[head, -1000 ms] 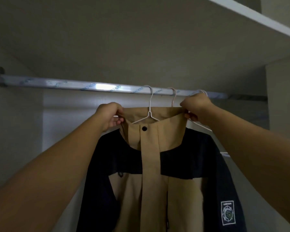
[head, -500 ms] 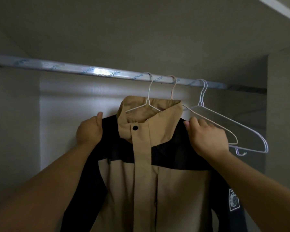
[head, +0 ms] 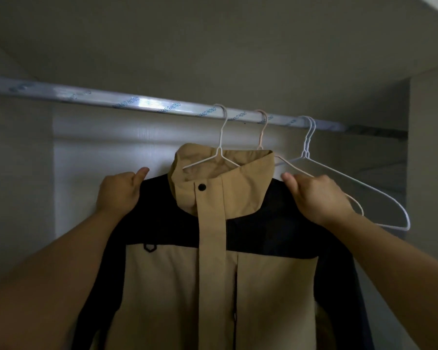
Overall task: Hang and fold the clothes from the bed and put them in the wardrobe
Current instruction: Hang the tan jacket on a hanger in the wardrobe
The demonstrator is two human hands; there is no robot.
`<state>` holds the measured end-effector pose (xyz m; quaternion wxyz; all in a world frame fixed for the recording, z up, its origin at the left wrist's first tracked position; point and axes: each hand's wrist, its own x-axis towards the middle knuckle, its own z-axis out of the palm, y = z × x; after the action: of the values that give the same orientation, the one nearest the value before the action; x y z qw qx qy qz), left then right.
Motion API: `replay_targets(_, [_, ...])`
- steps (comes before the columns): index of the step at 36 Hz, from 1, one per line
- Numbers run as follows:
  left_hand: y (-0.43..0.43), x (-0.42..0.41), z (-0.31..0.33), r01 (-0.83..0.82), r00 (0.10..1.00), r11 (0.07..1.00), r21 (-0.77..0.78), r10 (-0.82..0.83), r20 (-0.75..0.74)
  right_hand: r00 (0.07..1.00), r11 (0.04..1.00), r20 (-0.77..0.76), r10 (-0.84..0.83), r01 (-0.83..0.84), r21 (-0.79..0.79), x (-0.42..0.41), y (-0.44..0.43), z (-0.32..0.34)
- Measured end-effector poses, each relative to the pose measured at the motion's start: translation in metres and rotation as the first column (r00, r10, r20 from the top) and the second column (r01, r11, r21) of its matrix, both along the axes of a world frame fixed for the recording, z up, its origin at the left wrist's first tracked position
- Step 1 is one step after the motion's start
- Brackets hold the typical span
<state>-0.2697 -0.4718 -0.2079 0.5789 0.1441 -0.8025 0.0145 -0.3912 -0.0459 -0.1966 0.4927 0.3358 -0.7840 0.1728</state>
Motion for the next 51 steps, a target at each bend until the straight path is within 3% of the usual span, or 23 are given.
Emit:
replay_targets(4, [-0.003, 0.000, -0.008, 0.065, 0.998, 0.994, 0.091, -0.063, -0.027, 0.997, 0.999, 0.061, 0.046, -0.046, -0.009, -0.001, -0.004, -0.005])
replay_targets(7, [0.001, 0.005, 0.004, 0.038, 0.998, 0.978, 0.203, -0.048, 0.046, 0.994, 0.995, 0.063, 0.085, -0.088, 0.047, 0.002, -0.002, 0.006])
replay_targets(10, [0.010, 0.012, 0.012, -0.062, 0.996, 0.984, 0.166, 0.049, 0.077, 0.990, 0.988, 0.062, 0.125, -0.130, 0.086, 0.005, 0.000, 0.008])
replay_targets(13, [0.032, 0.011, 0.021, 0.033, 0.999, 0.985, 0.169, -0.035, 0.011, 0.984, 0.984, 0.109, 0.143, -0.154, 0.092, 0.009, 0.003, 0.010])
replay_targets(17, [0.074, 0.005, 0.030, 0.359, 0.933, 0.891, 0.278, -0.348, -0.090, 0.977, 0.976, 0.151, 0.154, -0.174, 0.130, 0.021, 0.007, 0.011])
replay_targets(19, [0.089, 0.000, 0.030, 0.439, 0.894, 0.835, 0.333, -0.444, -0.067, 0.972, 0.970, 0.166, 0.165, -0.191, 0.153, 0.032, 0.008, 0.011])
replay_targets(24, [0.099, 0.003, 0.042, 0.293, 0.946, 0.775, 0.560, -0.320, -0.053, 0.934, 0.949, 0.249, 0.255, -0.291, 0.118, 0.061, 0.006, 0.013])
replay_targets(27, [0.107, 0.018, 0.059, 0.376, 0.925, 0.680, 0.629, -0.314, -0.213, 0.893, 0.942, 0.342, 0.293, -0.330, 0.055, 0.077, 0.000, 0.012])
replay_targets(29, [0.117, 0.027, 0.070, 0.414, 0.910, 0.653, 0.634, -0.274, -0.312, 0.852, 0.943, 0.427, 0.302, -0.333, -0.002, 0.085, -0.002, 0.010])
replay_targets(31, [0.133, 0.034, 0.079, 0.371, 0.925, 0.756, 0.539, -0.253, -0.283, 0.781, 0.937, 0.535, 0.321, -0.344, -0.060, 0.092, -0.003, 0.010])
replay_targets(33, [0.156, 0.038, 0.084, 0.307, 0.949, 0.880, 0.362, -0.257, -0.181, 0.659, 0.919, 0.656, 0.368, -0.364, -0.150, 0.096, -0.003, 0.010])
replay_targets(36, [0.193, 0.038, 0.090, 0.331, 0.939, 0.929, 0.166, -0.342, 0.040, 0.433, 0.870, 0.770, 0.468, -0.377, -0.317, 0.106, -0.007, 0.008])
replay_targets(39, [0.219, 0.031, 0.095, 0.319, 0.926, 0.942, 0.102, -0.332, 0.181, 0.210, 0.794, 0.785, 0.582, -0.352, -0.495, 0.128, -0.014, 0.008])
replay_targets(41, [0.227, 0.025, 0.100, 0.259, 0.926, 0.947, 0.188, -0.299, 0.230, 0.118, 0.757, 0.775, 0.620, -0.350, -0.552, 0.144, -0.022, 0.006])
replay_targets(44, [0.231, 0.022, 0.109, 0.211, 0.923, 0.925, 0.316, -0.295, 0.247, 0.080, 0.724, 0.760, 0.645, -0.380, -0.575, 0.165, -0.040, 0.003])
replay_targets(48, [0.227, 0.032, 0.119, 0.061, 0.965, 0.969, 0.238, -0.118, 0.235, 0.104, 0.678, 0.701, 0.706, -0.387, -0.625, 0.185, -0.066, -0.003])
replay_targets(51, [0.216, 0.040, 0.124, 0.116, 0.917, 0.920, 0.373, -0.244, 0.317, 0.200, 0.692, 0.687, 0.699, -0.432, -0.578, 0.202, -0.083, -0.003])
